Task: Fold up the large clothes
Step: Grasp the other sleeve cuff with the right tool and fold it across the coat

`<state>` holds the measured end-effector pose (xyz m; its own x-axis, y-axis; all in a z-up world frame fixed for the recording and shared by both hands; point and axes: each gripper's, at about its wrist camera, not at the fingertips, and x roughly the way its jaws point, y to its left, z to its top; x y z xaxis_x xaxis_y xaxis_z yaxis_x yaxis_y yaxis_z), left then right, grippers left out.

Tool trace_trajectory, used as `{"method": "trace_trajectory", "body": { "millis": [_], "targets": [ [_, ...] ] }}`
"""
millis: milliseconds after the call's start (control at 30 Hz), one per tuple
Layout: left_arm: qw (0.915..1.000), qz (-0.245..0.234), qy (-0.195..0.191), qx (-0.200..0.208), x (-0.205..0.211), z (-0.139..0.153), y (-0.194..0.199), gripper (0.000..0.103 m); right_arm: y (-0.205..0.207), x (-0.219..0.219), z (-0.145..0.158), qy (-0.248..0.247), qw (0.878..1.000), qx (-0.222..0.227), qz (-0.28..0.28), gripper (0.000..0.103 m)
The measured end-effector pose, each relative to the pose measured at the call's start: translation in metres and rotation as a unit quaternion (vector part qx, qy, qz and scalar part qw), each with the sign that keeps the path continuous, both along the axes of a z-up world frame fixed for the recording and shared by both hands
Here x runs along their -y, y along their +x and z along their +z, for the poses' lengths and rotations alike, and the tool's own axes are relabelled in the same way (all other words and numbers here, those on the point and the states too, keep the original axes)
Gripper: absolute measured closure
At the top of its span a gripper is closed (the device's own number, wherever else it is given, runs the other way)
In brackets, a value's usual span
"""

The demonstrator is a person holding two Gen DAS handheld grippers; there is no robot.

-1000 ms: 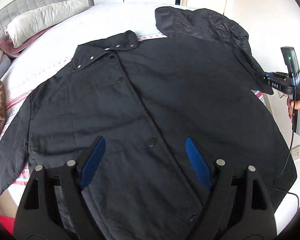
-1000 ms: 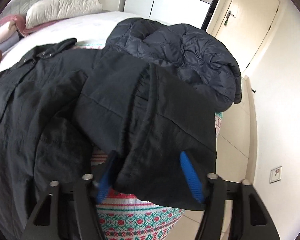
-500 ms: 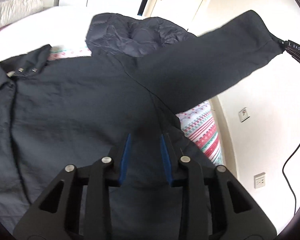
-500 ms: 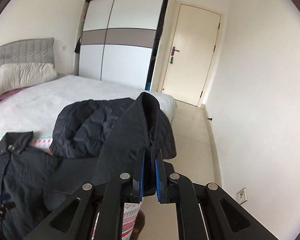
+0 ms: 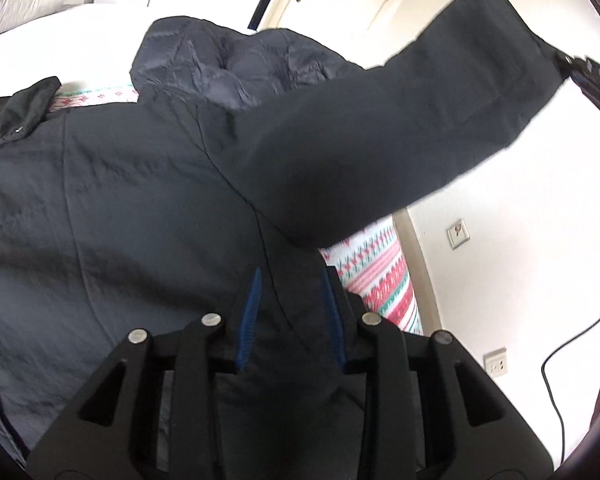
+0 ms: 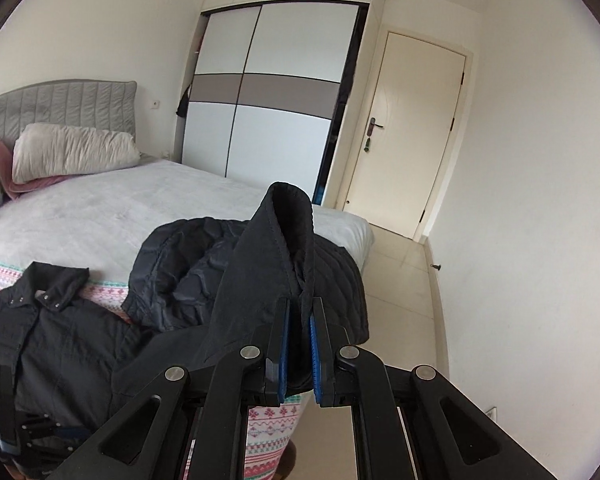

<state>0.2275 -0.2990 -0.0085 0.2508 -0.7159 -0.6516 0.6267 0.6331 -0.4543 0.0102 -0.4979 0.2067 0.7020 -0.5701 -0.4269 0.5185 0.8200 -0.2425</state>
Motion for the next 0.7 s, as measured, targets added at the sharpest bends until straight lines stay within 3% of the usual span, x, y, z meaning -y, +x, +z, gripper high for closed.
{"method": "trace_trajectory", "body": {
  "millis": [100, 200, 267, 333, 433, 500, 567, 700],
  "targets": [
    [0.9994, 0.025, -0.013, -0.022, 0.011, -0.006, 0.025, 0.07, 0.004, -0.021, 0.017, 0.002, 1.0, 0.006, 0.024, 0.095],
    [0.9981, 0.014, 0.027, -0.053, 0.041, -0.034, 0.04, 0.07, 0.009, -0.047, 0.031, 0.009, 0.999, 0.018, 0.049, 0.095],
    [0.9972, 0.009, 0.064, -0.039, 0.053, -0.045, 0.039, 0.07, 0.018, -0.063, 0.036, 0.025, 0.997, 0.016, 0.074, 0.095],
    [0.9974, -0.003, 0.063, -0.034, 0.048, -0.039, 0.034, 0.07, 0.031, -0.084, 0.035, 0.034, 0.995, 0.009, 0.091, 0.095],
    [0.9974, -0.015, 0.044, -0.054, 0.014, -0.022, 0.031, 0.063, 0.048, -0.124, 0.034, 0.0, 0.992, 0.001, 0.126, 0.095],
    [0.9985, 0.002, 0.04, -0.036, -0.02, -0.005, 0.029, 0.042, 0.063, -0.149, 0.033, 0.002, 0.988, 0.0, 0.152, 0.095],
    [0.9992, 0.024, 0.03, -0.014, -0.062, 0.012, 0.031, 0.032, 0.08, -0.177, 0.031, 0.008, 0.984, -0.002, 0.178, 0.095],
    [0.9966, 0.081, 0.017, 0.002, -0.152, 0.033, 0.039, 0.027, 0.119, -0.229, 0.02, 0.029, 0.973, -0.016, 0.227, 0.094]
  ]
}}
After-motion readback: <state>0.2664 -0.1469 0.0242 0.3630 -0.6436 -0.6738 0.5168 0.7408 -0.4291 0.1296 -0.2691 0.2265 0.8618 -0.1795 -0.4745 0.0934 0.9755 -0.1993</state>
